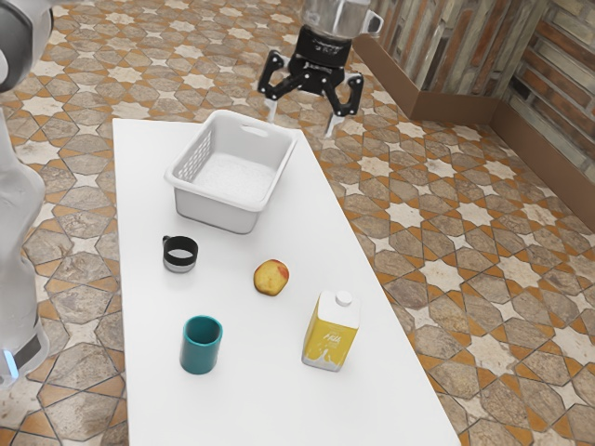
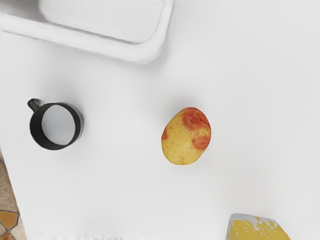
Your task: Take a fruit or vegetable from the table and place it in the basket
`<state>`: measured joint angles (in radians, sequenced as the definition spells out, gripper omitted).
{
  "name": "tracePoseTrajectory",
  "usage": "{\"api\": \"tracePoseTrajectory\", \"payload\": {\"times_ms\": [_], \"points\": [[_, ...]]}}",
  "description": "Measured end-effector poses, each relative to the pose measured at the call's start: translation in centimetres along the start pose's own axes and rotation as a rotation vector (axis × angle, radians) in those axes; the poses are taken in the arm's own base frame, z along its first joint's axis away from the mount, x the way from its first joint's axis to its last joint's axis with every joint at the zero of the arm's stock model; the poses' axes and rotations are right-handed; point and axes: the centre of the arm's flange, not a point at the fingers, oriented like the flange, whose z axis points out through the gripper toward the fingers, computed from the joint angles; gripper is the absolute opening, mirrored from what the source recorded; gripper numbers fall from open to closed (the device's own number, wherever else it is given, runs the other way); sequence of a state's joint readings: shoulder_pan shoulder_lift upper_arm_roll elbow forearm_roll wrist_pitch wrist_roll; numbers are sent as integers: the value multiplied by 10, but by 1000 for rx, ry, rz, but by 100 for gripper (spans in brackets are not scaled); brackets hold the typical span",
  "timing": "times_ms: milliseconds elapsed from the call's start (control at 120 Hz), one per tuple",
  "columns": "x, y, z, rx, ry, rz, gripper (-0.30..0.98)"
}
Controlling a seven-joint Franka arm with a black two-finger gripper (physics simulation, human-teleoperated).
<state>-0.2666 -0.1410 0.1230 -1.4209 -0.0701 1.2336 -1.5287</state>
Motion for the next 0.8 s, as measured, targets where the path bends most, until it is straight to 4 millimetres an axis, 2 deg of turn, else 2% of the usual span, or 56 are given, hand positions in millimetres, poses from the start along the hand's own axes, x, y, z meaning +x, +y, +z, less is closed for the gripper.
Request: {"api": "tracePoseTrajectory", "payload": {"times_ms": [167,217,283,475,550,667,800], "points": [[-5,-1,-7,-41,-11,-197,69],[-10,-7,-14,-60,-18,-237,69],[-9,-7,-8,-37,-31,-303,69],[37,23,27,54,-54,-429,69],[41,38,47,79,-74,-410,69],[49,48,120,96,-110,-323,69],[69,61,165,27,-93,-191,69]]}}
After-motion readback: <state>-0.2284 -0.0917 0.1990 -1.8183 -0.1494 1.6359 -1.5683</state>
